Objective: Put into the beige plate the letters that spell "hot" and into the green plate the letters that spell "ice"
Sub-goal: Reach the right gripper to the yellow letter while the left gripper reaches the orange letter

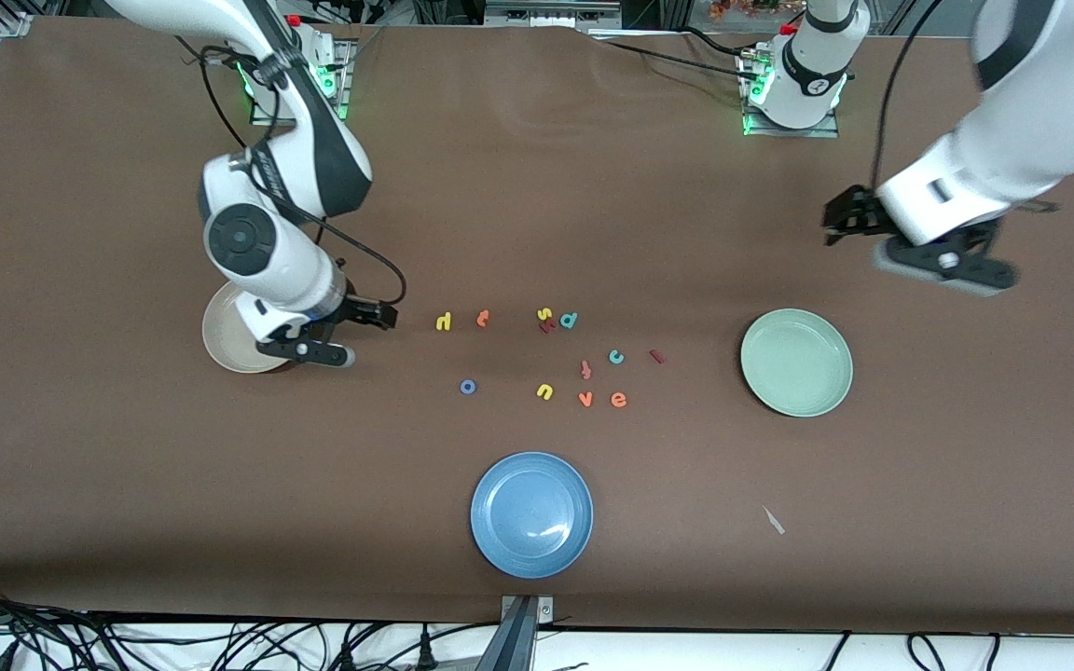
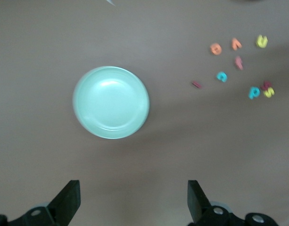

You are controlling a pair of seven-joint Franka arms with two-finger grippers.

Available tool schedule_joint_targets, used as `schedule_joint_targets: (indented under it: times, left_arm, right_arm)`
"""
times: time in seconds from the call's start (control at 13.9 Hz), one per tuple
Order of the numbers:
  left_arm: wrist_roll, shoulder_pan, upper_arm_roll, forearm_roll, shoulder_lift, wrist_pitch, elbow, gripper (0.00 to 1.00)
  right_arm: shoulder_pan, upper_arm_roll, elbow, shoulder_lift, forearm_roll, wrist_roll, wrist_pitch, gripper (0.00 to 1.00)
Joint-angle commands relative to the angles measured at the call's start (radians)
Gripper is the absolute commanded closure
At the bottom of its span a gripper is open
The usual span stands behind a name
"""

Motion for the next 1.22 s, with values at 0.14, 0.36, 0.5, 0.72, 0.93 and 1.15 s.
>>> schedule_joint_targets:
  times: [0.14,0.36,0.5,0.72,0.93,1.15]
  left_arm:
    - [0.021,-0.107,-0.042,-0.021,0.331,0.002,0.21,0.0]
    - [0.024,-0.146,-0.045,0.049,0.413,0.107,0.239,0.0]
    - [0.026,-0.172,-0.045,0.079,0.469,0.185,0.236,0.0]
    - [0.035,-0.233,-0.045,0.164,0.555,0.305,0.236,0.0]
    - [0.093,-0.288,-0.045,0.266,0.63,0.458,0.233,0.0]
    - [0.289,-0.29,-0.043,0.277,0.686,0.549,0.242,0.0]
  right_arm:
    - [0.018,0.051,-0.064,0.069,0.021,0.157,0.223,0.0]
    - [0.02,0.089,-0.153,0.08,0.038,0.172,0.352,0.0]
    - [0.02,0.1,-0.177,0.106,0.041,0.181,0.427,0.0]
    - [0.02,0.138,-0.177,0.131,0.041,0.209,0.449,0.0]
    - [0.026,0.14,-0.177,0.154,0.04,0.198,0.449,0.0]
    - [0.043,0.138,-0.17,0.174,0.035,0.189,0.441,0.0]
